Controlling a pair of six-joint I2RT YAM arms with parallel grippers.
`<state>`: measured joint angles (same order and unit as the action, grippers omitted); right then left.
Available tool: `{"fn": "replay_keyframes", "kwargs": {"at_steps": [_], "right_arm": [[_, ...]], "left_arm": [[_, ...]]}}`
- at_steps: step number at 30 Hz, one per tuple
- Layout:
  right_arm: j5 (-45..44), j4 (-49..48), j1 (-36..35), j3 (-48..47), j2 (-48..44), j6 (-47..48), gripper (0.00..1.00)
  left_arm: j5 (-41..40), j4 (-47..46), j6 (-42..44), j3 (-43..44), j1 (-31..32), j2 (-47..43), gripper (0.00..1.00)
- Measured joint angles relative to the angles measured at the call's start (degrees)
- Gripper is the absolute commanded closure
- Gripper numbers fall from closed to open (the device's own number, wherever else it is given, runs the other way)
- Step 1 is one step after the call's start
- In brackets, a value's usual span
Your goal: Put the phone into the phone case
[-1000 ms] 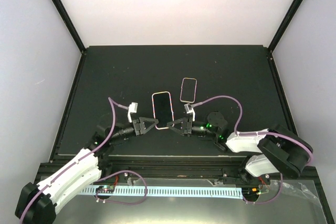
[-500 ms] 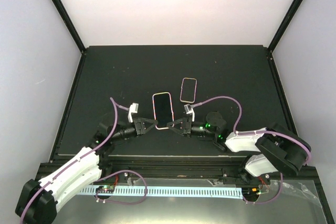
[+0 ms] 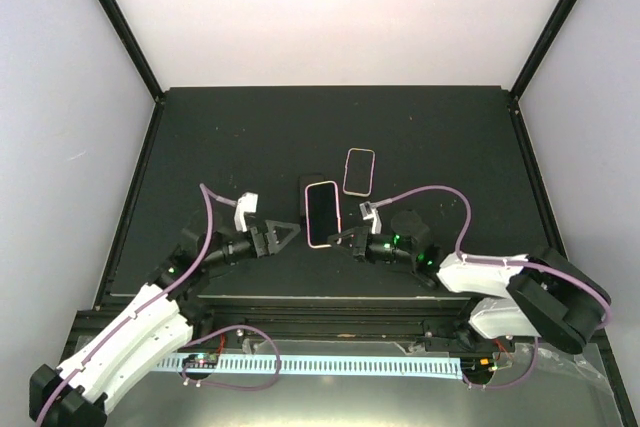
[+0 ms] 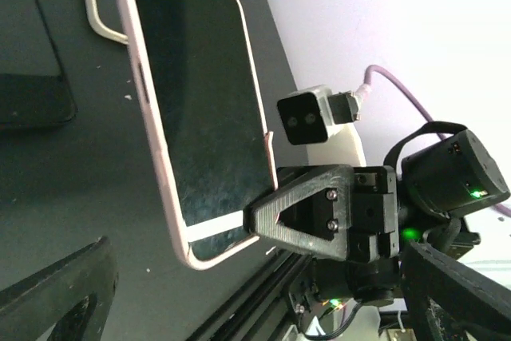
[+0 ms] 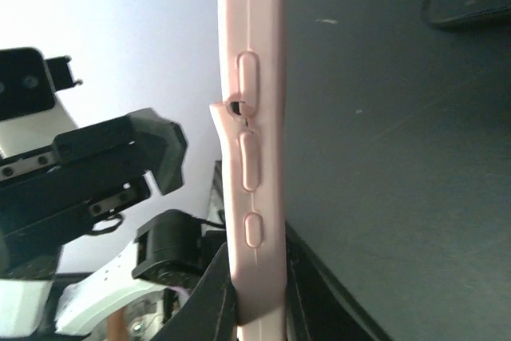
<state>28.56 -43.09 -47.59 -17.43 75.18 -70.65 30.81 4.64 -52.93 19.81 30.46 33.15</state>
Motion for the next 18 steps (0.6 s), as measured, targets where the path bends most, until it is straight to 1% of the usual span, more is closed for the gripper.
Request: {"fn": "replay_keyframes", "kwargs": {"at_steps": [4, 8, 12, 16, 18], "right_arm": [[-2.4, 7.7, 1.4, 0.5, -3.7, 2.7, 0.99], [-3.6, 12.3, 2.7, 2.3, -5.3, 4.4, 0.99], [-4.1, 15.6, 3.4, 4.4, -4.5, 5.2, 0.99], [-4.1, 16.5, 3.5, 5.5, -2.3, 5.4, 0.98], [-4.1, 16.5, 3.7, 5.6, -1.1, 5.4, 0.97]], "left_arm": [[-2.9, 5.0, 1.8, 0.3, 0.0, -2.3, 0.01], [-5.2, 8.5, 2.9, 0.3, 0.0, -3.7, 0.01], [-6.6, 10.9, 3.7, 0.4, 0.0, -3.7, 0.01], [-7.5, 12.8, 4.4, 0.4, 0.0, -3.7, 0.01], [-7.8, 13.5, 4.5, 0.6, 0.0, -3.7, 0.01]]}}
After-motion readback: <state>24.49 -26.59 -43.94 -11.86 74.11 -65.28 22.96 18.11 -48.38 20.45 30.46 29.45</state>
